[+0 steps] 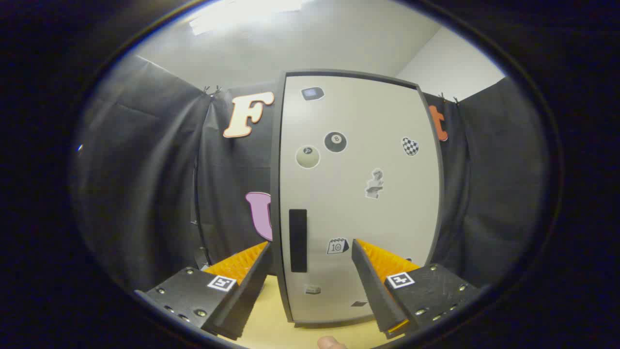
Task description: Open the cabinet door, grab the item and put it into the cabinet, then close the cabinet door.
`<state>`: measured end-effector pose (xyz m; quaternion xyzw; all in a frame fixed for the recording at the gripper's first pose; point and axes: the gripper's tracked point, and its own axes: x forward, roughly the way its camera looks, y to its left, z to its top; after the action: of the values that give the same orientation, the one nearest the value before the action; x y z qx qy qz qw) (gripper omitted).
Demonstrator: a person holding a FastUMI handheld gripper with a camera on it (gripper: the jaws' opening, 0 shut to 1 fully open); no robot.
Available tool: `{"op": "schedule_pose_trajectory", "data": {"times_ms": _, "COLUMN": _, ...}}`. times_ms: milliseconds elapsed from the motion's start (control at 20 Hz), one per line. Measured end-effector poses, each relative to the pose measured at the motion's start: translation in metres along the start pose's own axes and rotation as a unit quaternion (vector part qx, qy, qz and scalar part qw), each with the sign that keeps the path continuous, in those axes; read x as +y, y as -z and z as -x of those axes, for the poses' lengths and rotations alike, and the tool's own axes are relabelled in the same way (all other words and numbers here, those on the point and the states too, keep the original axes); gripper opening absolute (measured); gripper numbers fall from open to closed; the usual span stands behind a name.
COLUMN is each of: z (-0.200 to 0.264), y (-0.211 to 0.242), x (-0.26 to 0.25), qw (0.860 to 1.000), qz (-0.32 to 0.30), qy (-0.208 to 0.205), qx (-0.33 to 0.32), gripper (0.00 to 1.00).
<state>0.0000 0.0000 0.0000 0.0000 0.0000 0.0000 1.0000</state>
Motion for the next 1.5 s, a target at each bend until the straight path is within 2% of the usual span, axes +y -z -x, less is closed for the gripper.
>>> {"op": "schedule_pose_trajectory", "data": {"times_ms": 600, "z": -0.037, "y": 0.004, "x": 0.001, "qw": 1.000, "qz": 0.023, "qy": 0.017, "qx": -0.003, "gripper": 0.97}}
{"op": "schedule_pose_trajectory", "data": {"times_ms": 1050, "z": -0.075, "y": 0.018, "x": 0.010, "qw": 1.000, "qz": 0.010, "qy": 0.011, "qx": 0.020, "gripper": 0.97}}
{"op": "schedule_pose_trajectory", "data": {"times_ms": 1250, "z": -0.091, "y": 0.034, "x": 0.016, "qw": 0.999, "qz": 0.011, "qy": 0.008, "qx": 0.044, "gripper": 0.80}}
{"op": "schedule_pose_trajectory", "data": {"times_ms": 1500, "z": -0.105, "y": 0.044, "x": 0.026, "qw": 0.998, "qz": 0.022, "qy": 0.001, "qx": 0.053, "gripper": 0.77}}
